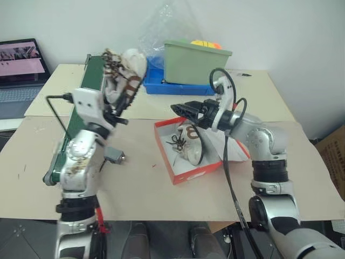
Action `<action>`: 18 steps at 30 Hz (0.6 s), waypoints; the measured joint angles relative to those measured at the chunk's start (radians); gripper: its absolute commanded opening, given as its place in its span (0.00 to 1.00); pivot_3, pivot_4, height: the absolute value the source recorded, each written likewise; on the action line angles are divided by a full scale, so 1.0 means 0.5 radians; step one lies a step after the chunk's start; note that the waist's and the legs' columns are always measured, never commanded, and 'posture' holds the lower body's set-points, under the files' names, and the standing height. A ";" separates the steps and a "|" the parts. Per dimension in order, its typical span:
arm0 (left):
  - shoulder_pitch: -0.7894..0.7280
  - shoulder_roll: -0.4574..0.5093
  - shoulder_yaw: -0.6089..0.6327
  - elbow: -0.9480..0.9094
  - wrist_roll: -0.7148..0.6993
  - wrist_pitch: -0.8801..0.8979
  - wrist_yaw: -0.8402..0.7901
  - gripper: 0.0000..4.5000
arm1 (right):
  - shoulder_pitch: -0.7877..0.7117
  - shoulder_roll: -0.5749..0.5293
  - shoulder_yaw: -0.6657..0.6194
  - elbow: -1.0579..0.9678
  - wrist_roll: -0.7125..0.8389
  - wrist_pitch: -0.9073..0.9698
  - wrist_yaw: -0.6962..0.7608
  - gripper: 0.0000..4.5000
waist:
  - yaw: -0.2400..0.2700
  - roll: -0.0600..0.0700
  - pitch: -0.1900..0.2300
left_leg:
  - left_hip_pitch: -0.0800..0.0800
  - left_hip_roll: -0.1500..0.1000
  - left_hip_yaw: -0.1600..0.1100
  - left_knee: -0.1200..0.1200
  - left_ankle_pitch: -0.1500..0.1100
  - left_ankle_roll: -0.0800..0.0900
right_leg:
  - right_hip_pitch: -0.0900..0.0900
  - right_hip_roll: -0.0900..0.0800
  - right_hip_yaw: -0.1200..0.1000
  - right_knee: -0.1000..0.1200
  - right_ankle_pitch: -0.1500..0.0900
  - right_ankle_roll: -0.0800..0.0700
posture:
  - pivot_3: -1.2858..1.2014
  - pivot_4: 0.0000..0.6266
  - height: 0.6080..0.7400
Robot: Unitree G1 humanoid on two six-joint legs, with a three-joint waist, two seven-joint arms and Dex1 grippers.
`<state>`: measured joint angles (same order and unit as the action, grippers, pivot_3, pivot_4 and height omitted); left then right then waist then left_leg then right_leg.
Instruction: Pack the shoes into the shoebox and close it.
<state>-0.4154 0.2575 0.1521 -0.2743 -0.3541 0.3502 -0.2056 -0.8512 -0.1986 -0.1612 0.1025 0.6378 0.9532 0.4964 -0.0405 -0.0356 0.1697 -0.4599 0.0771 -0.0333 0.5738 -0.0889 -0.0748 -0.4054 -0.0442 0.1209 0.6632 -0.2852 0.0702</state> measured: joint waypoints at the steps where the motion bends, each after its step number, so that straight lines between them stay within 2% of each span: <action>1: 0.034 -0.043 -0.025 -0.051 -0.003 0.011 0.018 0.33 | -0.017 0.019 -0.040 0.017 0.021 0.032 -0.055 1.00 | -0.003 0.000 0.000 | 0.000 0.000 0.000 0.000 0.000 0.000 | 0.001 0.000 0.000 0.000 0.000 0.000 | 0.52 0.24 1.00; 5: 0.200 -0.233 -0.130 -0.211 -0.006 0.085 0.117 0.33 | -0.034 0.035 -0.106 0.090 0.017 0.081 -0.189 1.00 | -0.004 0.000 0.000 | 0.000 0.000 0.000 0.001 0.000 0.001 | 0.001 0.000 0.000 0.001 0.000 0.000 | 0.52 0.24 1.00; 8: 0.320 -0.289 -0.231 -0.285 -0.005 0.125 0.134 0.33 | -0.034 0.041 -0.071 0.121 -0.041 0.027 -0.204 1.00 | -0.008 0.000 0.000 | 0.000 -0.001 0.000 0.002 0.000 0.001 | 0.001 0.000 0.000 0.001 0.000 0.000 | 0.52 0.24 1.00; 18: 0.347 -0.288 -0.240 -0.301 -0.003 0.145 0.136 0.33 | -0.080 0.111 -0.015 0.215 -0.082 -0.092 -0.205 1.00 | -0.007 0.000 0.000 | 0.000 -0.001 0.000 0.002 0.000 0.001 | 0.000 0.000 0.000 0.000 0.000 0.000 | 0.52 0.24 1.00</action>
<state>-0.2422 0.1134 0.0319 -0.4246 -0.3558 0.4225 -0.1374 -0.8911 -0.1431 -0.1687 0.2102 0.5966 0.9072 0.3939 -0.0441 -0.0355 0.1697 -0.4599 0.0768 -0.0334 0.5746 -0.0891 -0.0744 -0.4052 -0.0441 0.1208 0.6633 -0.2852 0.0702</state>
